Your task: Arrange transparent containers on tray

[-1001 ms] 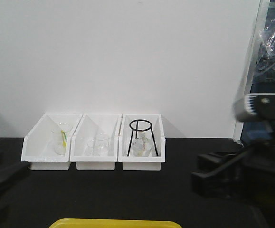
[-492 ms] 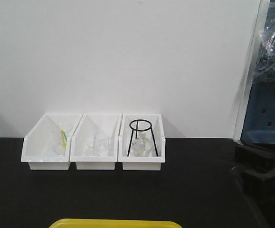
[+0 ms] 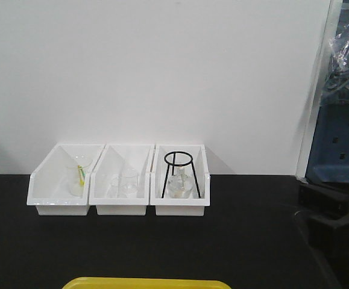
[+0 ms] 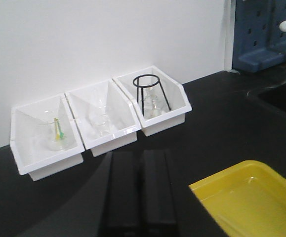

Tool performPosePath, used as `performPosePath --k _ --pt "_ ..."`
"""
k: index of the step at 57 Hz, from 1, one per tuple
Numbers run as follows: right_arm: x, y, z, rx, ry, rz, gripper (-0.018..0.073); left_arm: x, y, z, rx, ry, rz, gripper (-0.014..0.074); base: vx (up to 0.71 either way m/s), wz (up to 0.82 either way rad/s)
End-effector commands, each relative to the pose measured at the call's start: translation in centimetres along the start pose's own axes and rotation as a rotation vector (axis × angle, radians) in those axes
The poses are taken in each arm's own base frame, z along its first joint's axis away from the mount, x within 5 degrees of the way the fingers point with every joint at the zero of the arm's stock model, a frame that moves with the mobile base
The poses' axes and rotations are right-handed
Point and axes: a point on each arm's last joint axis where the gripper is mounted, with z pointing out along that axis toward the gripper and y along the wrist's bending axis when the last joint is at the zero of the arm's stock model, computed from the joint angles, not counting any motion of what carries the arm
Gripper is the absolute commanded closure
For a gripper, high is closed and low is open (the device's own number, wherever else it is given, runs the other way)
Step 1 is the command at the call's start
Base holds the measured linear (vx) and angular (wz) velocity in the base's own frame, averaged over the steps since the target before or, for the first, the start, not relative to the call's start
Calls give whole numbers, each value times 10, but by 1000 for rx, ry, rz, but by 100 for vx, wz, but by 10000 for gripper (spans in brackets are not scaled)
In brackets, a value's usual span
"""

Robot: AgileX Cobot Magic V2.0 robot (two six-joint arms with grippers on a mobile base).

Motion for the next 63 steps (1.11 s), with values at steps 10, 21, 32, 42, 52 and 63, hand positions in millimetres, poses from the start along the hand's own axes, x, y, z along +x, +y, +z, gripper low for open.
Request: performPosePath --k 10,21,32,42,52,63 --pt "-14 3 -6 -32 -93 -23 572 4 15 -28 -159 -180 -23 603 0 0" --pt "-14 3 -6 -32 -93 -23 572 79 16 -33 -249 -248 -102 603 0 0" --pt "-14 3 -6 -32 -93 -23 572 156 13 -21 -289 -304 -175 603 0 0" --pt "-14 3 -6 -32 -93 -23 572 202 11 -15 -297 -401 -231 603 0 0" --pt "-14 3 -6 -32 -93 -23 572 205 11 -16 -300 -347 -311 603 0 0" --pt "-14 3 -6 -32 -93 -23 572 205 11 -16 -301 -346 -309 603 0 0"
